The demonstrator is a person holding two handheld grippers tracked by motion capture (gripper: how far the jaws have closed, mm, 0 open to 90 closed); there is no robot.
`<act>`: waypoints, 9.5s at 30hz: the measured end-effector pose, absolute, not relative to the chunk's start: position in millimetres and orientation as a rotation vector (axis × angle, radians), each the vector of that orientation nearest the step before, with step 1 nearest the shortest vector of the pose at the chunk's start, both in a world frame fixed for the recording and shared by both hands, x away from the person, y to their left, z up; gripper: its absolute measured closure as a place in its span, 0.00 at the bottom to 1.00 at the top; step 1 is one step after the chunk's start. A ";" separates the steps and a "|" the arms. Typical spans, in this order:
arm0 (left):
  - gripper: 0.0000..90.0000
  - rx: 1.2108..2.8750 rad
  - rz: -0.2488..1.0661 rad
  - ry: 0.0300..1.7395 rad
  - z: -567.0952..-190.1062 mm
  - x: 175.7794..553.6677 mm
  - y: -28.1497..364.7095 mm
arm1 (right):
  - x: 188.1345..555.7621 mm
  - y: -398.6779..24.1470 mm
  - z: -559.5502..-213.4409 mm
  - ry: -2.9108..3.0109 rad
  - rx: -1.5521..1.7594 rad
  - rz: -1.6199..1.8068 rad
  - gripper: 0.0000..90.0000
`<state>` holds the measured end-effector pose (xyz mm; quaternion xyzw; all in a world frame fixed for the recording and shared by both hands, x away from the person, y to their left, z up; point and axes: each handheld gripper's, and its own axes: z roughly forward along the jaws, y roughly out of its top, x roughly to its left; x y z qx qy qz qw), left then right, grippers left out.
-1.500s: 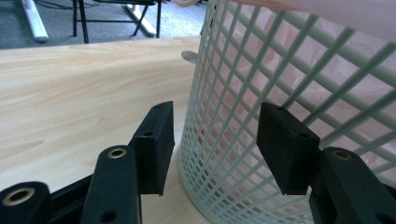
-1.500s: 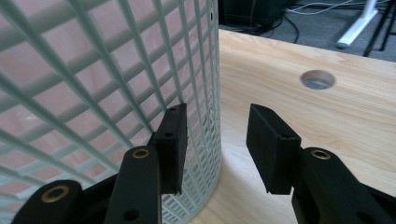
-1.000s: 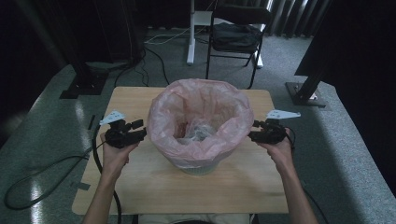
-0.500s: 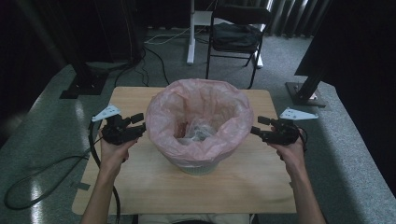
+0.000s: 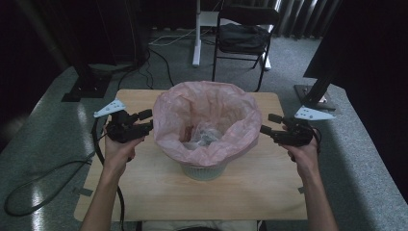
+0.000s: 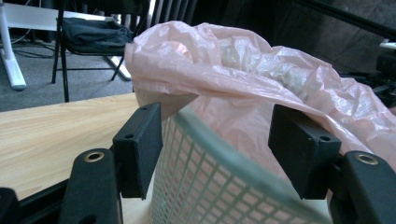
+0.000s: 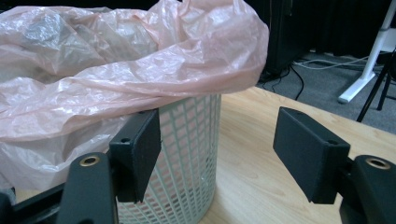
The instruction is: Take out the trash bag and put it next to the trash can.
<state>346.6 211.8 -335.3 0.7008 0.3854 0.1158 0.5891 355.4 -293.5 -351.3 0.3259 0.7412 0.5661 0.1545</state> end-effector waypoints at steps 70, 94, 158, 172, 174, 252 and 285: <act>0.39 1.653 0.206 0.790 -290.4 330.5 186.8 | 361.1 -271.4 -336.4 2.147 0.848 1.556 0.33; 0.40 1.676 0.238 0.845 -291.6 334.1 184.0 | 360.8 -271.4 -337.8 2.138 0.845 1.567 0.33; 0.99 1.777 0.005 0.506 -242.1 378.5 88.9 | 379.3 -141.4 -286.2 2.306 0.435 1.482 0.14; 0.98 1.735 -0.060 0.444 -236.1 373.0 86.9 | 379.3 -133.5 -279.9 2.378 0.306 1.601 0.89; 0.96 1.729 -0.054 0.446 -235.4 372.9 90.3 | 378.7 -135.3 -278.8 2.372 0.298 1.616 0.94; 1.00 1.929 0.206 0.567 -204.8 363.6 112.4 | 379.6 -148.3 -261.8 2.354 0.408 1.550 0.28; 0.99 1.957 0.089 0.365 -198.3 358.9 97.7 | 389.6 -134.5 -257.8 2.333 0.040 1.730 0.23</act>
